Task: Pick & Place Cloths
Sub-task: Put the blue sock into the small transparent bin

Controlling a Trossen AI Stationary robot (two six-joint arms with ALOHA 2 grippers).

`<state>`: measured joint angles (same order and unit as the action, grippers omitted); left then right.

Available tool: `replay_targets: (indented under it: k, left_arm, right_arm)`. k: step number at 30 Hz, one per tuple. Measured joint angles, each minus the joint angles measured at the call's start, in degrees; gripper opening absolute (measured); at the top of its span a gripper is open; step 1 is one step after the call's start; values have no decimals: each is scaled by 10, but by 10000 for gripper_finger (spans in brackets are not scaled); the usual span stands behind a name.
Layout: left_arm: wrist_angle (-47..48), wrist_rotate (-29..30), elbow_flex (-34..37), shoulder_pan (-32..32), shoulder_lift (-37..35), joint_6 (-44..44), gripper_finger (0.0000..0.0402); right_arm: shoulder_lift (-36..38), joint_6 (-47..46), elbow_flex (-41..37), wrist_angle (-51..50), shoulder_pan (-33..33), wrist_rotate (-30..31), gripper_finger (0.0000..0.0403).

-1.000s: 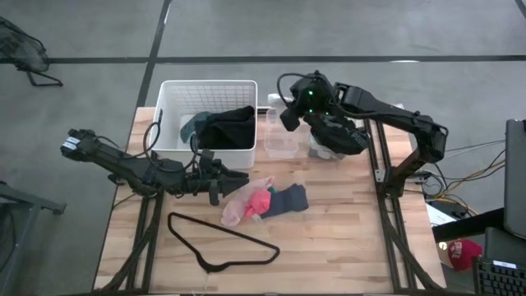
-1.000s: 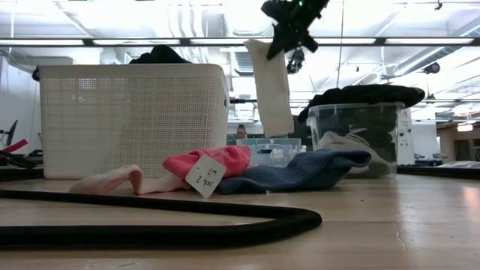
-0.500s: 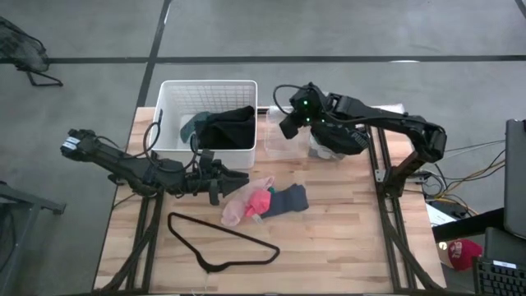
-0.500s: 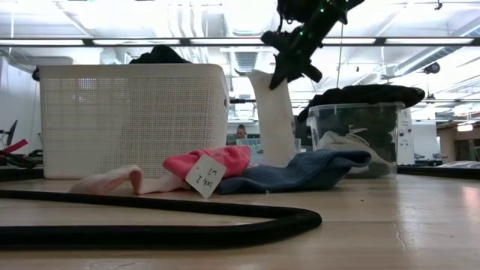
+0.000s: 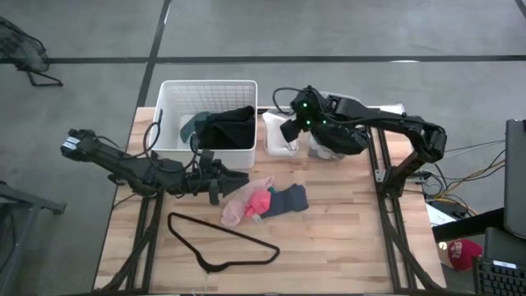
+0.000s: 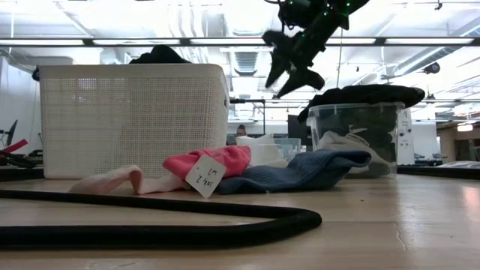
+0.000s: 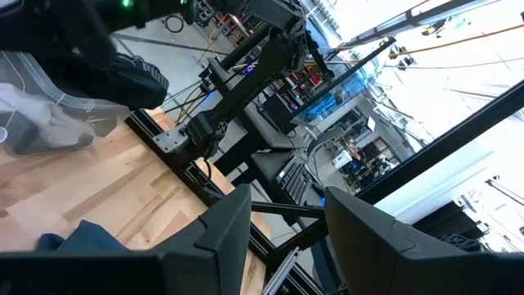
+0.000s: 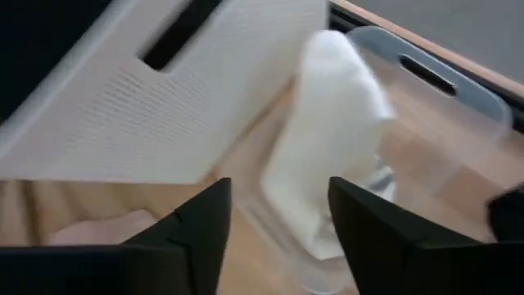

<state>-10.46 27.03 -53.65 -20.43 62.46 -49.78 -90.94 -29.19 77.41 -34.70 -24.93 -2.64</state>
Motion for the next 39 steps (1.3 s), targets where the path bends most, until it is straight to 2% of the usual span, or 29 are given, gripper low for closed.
replay_targets:
  k: [5, 10, 15, 23, 30, 39]
  left_arm:
    - [4, 0, 0, 0, 0, 2, 162]
    - [4, 0, 1, 0, 0, 6, 162]
    - [4, 0, 1, 0, 0, 19, 162]
    - [32, -2, 1, 0, 0, 15, 162]
    - [34, -5, 1, 0, 0, 14, 162]
    - [34, -4, 1, 0, 0, 14, 162]
  right_arm:
    - [9, 1, 12, 5, 16, -98, 233]
    - [13, 51, 12, -15, 81, -126, 245]
    - [13, 89, 9, -20, 170, -93, 242]
    - [13, 66, -28, -26, 285, 38, 218]
    - [12, 8, -106, -42, 319, 62, 219]
    - [12, -43, -226, 70, 326, 58, 247]
